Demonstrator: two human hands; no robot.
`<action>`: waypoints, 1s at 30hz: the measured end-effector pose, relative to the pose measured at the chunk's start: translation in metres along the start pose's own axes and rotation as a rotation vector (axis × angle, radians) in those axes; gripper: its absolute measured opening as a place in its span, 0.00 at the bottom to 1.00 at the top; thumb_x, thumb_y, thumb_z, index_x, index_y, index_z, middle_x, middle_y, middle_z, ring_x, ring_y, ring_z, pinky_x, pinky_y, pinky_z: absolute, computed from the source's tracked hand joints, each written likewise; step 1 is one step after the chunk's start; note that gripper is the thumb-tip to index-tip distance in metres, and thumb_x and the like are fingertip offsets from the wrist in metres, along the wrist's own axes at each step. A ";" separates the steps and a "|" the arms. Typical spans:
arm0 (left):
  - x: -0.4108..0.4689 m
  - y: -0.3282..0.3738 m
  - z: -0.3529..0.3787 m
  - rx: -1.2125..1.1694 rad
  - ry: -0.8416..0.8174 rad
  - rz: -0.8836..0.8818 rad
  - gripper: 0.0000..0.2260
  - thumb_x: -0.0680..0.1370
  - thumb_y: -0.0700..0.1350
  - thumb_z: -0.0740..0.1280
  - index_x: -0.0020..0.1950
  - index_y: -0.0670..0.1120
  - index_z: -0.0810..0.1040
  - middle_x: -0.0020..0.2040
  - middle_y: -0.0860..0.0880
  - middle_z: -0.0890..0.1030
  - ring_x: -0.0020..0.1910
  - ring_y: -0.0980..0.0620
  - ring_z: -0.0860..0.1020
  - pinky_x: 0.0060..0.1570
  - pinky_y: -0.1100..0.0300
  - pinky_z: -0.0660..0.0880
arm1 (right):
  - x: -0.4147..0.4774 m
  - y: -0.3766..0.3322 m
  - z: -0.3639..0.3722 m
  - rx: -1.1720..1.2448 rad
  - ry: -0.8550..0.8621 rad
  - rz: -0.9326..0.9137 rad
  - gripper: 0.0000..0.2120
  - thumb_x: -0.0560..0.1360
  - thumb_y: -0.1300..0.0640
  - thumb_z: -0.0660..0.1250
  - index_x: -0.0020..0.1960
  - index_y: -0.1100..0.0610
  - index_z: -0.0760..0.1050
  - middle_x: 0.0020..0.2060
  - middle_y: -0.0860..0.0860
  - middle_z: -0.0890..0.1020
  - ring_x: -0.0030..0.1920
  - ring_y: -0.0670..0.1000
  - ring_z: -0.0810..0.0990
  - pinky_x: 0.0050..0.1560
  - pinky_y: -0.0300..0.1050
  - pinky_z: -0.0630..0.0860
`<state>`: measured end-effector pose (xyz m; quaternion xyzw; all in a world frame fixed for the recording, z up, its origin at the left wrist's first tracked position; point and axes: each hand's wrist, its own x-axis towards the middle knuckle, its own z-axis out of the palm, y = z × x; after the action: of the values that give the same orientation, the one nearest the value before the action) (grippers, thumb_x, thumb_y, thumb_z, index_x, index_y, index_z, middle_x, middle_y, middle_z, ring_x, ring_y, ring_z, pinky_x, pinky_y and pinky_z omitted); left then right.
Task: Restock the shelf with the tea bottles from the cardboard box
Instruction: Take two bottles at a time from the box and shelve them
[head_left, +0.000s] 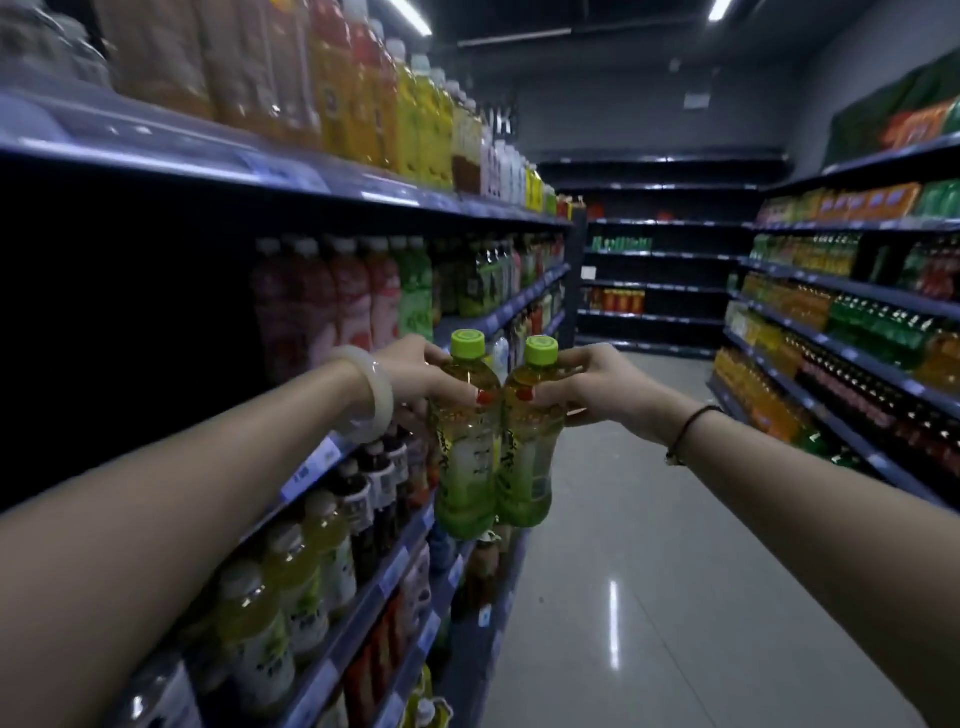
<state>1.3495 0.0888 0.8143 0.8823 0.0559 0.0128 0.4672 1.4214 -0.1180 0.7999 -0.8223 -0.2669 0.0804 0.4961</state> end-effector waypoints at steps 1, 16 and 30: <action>-0.005 0.003 -0.009 -0.007 0.023 -0.010 0.22 0.64 0.46 0.79 0.54 0.41 0.81 0.48 0.37 0.84 0.43 0.42 0.81 0.50 0.37 0.79 | 0.004 -0.009 0.002 0.007 -0.010 -0.027 0.06 0.71 0.61 0.72 0.46 0.54 0.80 0.49 0.57 0.85 0.52 0.58 0.84 0.56 0.57 0.79; -0.095 0.002 -0.097 0.013 0.539 -0.214 0.11 0.71 0.43 0.74 0.51 0.42 0.81 0.44 0.43 0.85 0.40 0.48 0.83 0.46 0.51 0.82 | 0.082 -0.109 0.080 0.079 -0.398 -0.373 0.08 0.70 0.63 0.72 0.49 0.59 0.82 0.47 0.60 0.85 0.44 0.55 0.81 0.52 0.55 0.79; -0.194 -0.009 -0.127 0.111 0.928 -0.448 0.09 0.69 0.44 0.75 0.45 0.46 0.78 0.45 0.47 0.83 0.47 0.50 0.82 0.45 0.55 0.81 | 0.079 -0.168 0.190 0.244 -0.710 -0.580 0.14 0.70 0.61 0.73 0.55 0.56 0.81 0.51 0.54 0.85 0.55 0.53 0.82 0.59 0.54 0.77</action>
<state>1.1463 0.1774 0.8839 0.7736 0.4455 0.2994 0.3369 1.3527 0.1312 0.8604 -0.5715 -0.6270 0.2454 0.4691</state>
